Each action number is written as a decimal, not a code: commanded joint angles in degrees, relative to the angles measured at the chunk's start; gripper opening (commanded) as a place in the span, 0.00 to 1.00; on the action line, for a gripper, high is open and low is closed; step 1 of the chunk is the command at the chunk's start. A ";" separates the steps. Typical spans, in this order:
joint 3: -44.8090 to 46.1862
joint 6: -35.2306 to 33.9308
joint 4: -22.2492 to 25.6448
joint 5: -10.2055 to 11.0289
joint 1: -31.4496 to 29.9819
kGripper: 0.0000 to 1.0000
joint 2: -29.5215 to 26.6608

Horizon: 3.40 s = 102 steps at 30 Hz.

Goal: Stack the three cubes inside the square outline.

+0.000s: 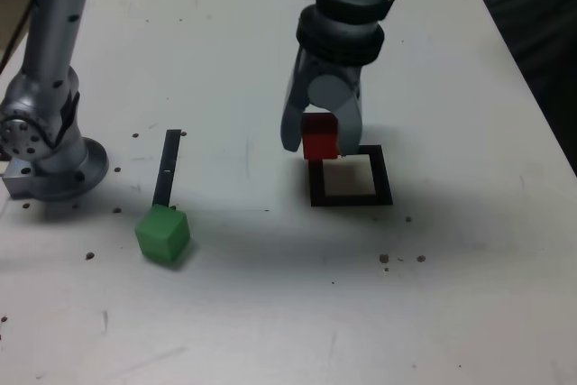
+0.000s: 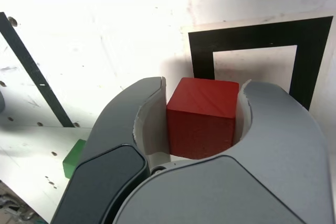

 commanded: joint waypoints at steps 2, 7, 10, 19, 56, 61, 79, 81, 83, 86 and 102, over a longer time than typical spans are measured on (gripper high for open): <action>-0.77 -0.20 -0.66 -0.60 -0.66 0.35 1.57; -1.92 -0.20 -1.45 -1.72 -1.50 0.35 3.29; -2.48 -0.20 -1.71 -2.14 -1.70 0.35 4.19; -3.10 -0.02 -2.51 -2.51 -1.55 0.47 6.04; -1.31 1.29 -3.78 5.77 15.56 0.99 -2.33; -4.24 1.25 -2.90 6.76 20.33 0.99 -2.26; -15.35 -9.38 8.88 4.73 29.87 0.99 2.82; -16.54 -9.87 9.60 4.26 30.46 0.99 4.15; -17.52 -10.03 10.11 3.84 31.25 0.99 5.55; -18.68 -10.13 10.50 3.46 32.44 0.99 7.57; -30.63 -8.51 16.29 0.44 36.48 0.95 18.29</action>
